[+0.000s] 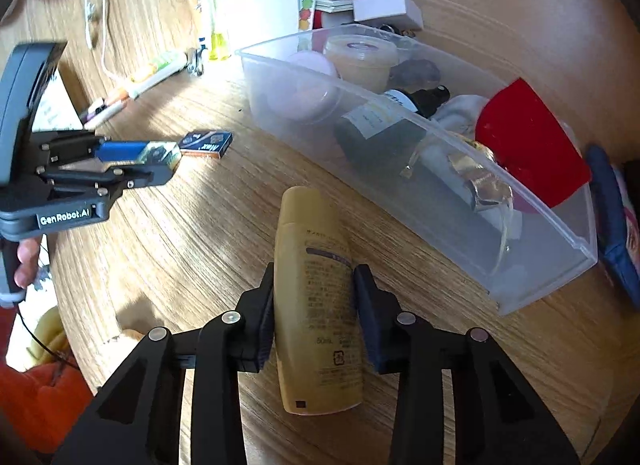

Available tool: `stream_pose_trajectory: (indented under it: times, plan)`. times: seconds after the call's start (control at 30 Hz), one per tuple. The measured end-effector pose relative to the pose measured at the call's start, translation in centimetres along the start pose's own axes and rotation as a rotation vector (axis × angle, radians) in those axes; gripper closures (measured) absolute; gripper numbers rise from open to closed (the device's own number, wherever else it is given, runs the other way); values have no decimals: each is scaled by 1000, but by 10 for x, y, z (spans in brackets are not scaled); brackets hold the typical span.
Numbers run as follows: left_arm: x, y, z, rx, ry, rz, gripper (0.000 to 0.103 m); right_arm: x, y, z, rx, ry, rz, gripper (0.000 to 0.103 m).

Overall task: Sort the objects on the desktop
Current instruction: 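Grasp the flower-print box with the left gripper while the right grasps the cream sunscreen bottle, then carry the flower box and sunscreen bottle into the bin with both grippers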

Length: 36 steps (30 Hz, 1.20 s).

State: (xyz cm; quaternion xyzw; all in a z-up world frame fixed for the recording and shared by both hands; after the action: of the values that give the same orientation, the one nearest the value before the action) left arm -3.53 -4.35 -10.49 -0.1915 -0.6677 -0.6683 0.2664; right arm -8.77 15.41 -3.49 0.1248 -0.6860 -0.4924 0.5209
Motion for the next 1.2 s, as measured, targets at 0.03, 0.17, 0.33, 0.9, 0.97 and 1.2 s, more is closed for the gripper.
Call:
stream_pose_trajectory:
  times: [0.03, 0.17, 0.33, 0.9, 0.97, 1.2]
  plan:
    - [1, 0, -1, -2, 4, 2, 63, 0, 2, 1, 7, -7, 3, 73]
    - [4, 7, 0, -22, 12, 21, 63, 1, 9, 5, 18, -28, 22, 77]
    - [9, 19, 4, -42, 7, 54, 63, 1, 16, 3, 20, -41, 43, 78]
    - [40, 47, 25, -103, -23, 149, 63, 26, 62, 13, 13, -78, 187, 79]
    - [45, 49, 29, -109, -26, 157, 63, 31, 68, 16, 10, -82, 212, 79]
    - [65, 51, 37, -149, -43, 168, 63, 49, 85, 30, 19, -111, 271, 79]
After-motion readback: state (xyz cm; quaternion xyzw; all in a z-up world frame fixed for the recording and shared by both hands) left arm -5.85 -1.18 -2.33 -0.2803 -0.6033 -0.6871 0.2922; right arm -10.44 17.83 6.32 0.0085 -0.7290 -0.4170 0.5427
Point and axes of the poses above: each gripper's, at about its wrist camera, not at the fingertips, and y roughly against the way its jaws point, z to its right, x to its top, the point moved 3 cm from there along -y, roughly the way its jaws point, and after that the axes turned 1 degree about y, right-handed, at the moved point
